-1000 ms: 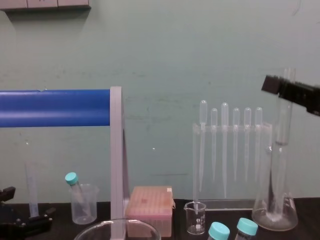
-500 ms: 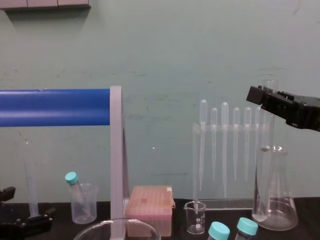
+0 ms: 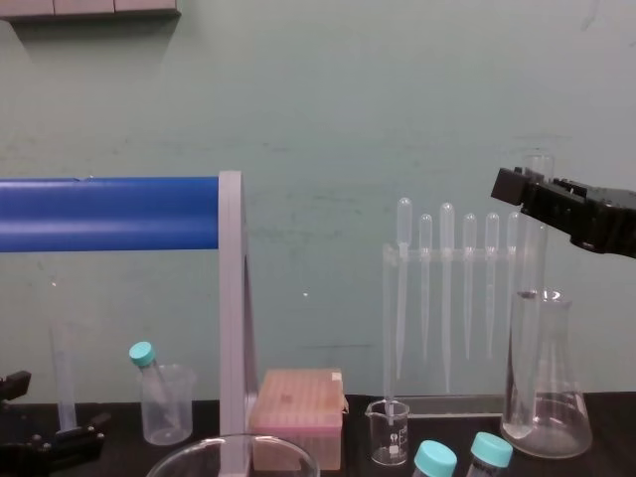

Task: Hold the test tube with one hand and immerse one end into the beaker, then return it to the test tube rack.

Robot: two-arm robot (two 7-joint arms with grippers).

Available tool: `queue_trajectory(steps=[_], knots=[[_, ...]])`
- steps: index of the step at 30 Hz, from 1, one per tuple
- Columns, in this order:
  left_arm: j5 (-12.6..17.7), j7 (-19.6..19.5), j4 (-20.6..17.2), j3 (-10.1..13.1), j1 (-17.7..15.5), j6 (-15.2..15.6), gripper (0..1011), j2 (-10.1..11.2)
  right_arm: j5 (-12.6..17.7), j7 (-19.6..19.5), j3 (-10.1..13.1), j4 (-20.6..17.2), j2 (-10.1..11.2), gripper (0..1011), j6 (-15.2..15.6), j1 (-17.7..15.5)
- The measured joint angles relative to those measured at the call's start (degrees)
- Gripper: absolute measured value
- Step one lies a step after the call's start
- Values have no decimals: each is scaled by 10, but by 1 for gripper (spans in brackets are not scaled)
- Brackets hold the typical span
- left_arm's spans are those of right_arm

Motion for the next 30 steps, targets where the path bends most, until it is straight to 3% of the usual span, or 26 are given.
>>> queue_trajectory(steps=[30], knots=[[0, 0, 0, 0, 0, 0, 1000, 0, 1, 0, 1, -2, 1, 227, 1, -1]])
